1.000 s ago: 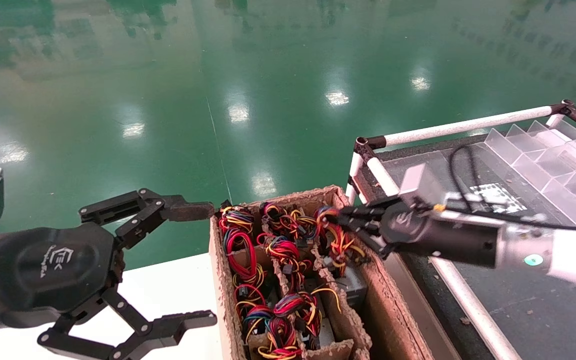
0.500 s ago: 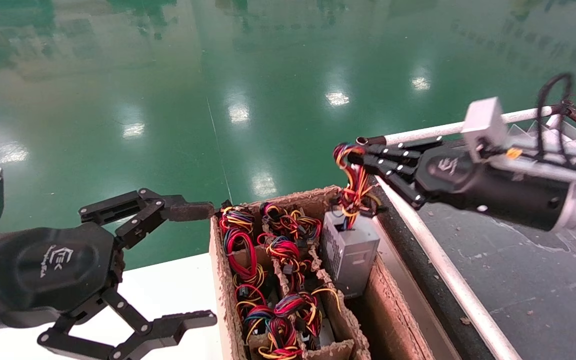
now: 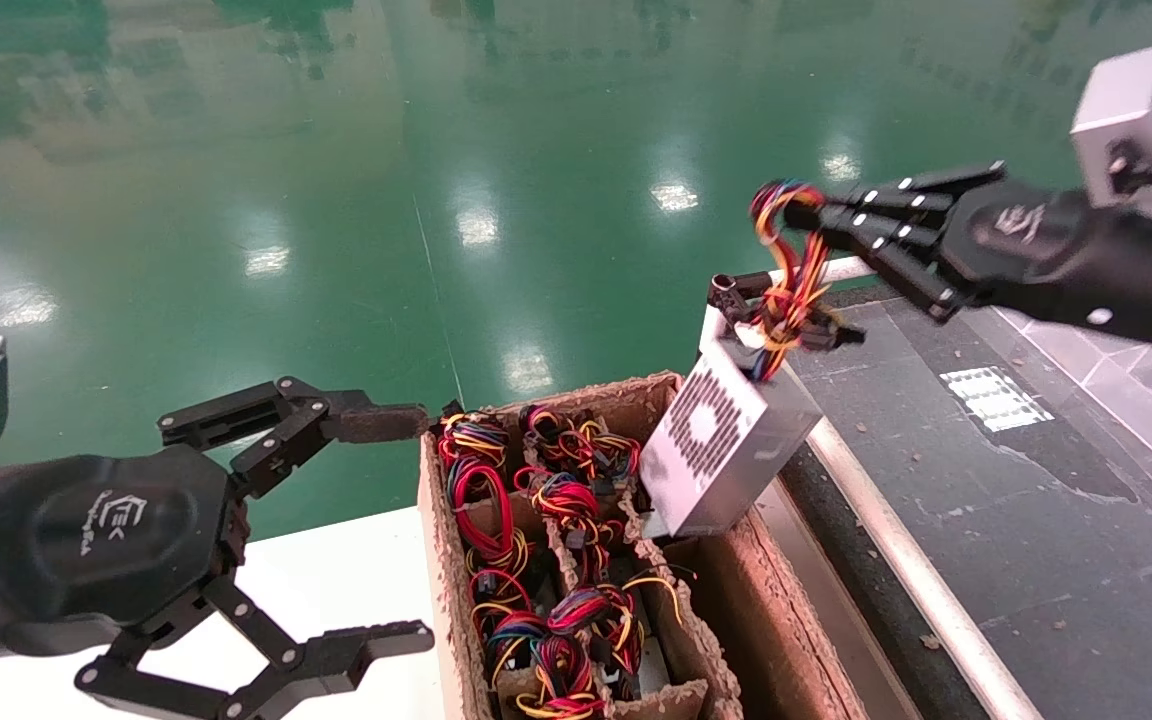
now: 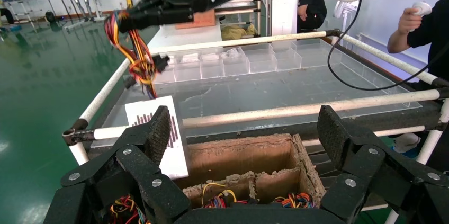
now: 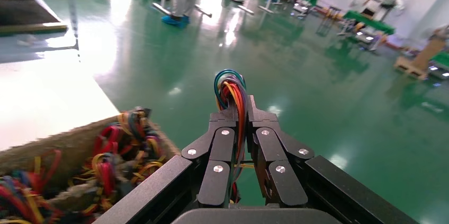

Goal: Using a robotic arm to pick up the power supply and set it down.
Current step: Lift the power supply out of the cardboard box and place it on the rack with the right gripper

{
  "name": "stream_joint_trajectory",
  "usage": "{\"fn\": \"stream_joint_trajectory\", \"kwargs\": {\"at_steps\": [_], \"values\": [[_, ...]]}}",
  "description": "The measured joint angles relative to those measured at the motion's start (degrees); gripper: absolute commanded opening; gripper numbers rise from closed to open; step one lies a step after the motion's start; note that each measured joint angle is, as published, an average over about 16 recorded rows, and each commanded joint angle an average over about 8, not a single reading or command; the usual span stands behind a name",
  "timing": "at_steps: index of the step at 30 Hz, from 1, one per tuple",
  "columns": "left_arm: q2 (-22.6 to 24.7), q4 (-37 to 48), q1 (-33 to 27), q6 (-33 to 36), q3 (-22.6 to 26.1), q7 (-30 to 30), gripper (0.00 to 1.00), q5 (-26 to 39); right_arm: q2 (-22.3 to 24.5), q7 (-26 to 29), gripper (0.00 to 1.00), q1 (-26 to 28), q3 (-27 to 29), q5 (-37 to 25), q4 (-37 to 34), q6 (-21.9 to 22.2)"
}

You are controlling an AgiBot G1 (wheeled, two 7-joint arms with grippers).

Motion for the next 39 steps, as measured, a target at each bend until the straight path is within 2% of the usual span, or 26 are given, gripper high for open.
{"fn": "stream_joint_trajectory", "kwargs": {"at_steps": [10, 21, 30, 39], "values": [[-0.01, 0.0, 0.0, -0.01, 0.01, 0.01, 1.0, -0.01, -0.62, -4.38, 0.0, 7.37, -0.62, -3.22, -7.52, 3.34], [-0.01, 0.0, -0.01, -0.01, 0.03, 0.01, 1.0, -0.02, -3.2, -11.79, 0.0, 14.39, -2.63, -8.37, -17.72, 11.28], [-0.02, 0.0, -0.01, -0.02, 0.04, 0.02, 1.0, -0.03, -6.25, -16.55, 0.0, 16.4, -4.01, -11.3, -24.58, 20.42], [-0.02, 0.0, -0.01, -0.02, 0.05, 0.03, 1.0, -0.03, -10.57, -18.82, 0.0, 16.29, -4.48, -12.25, -27.92, 28.17]]}}
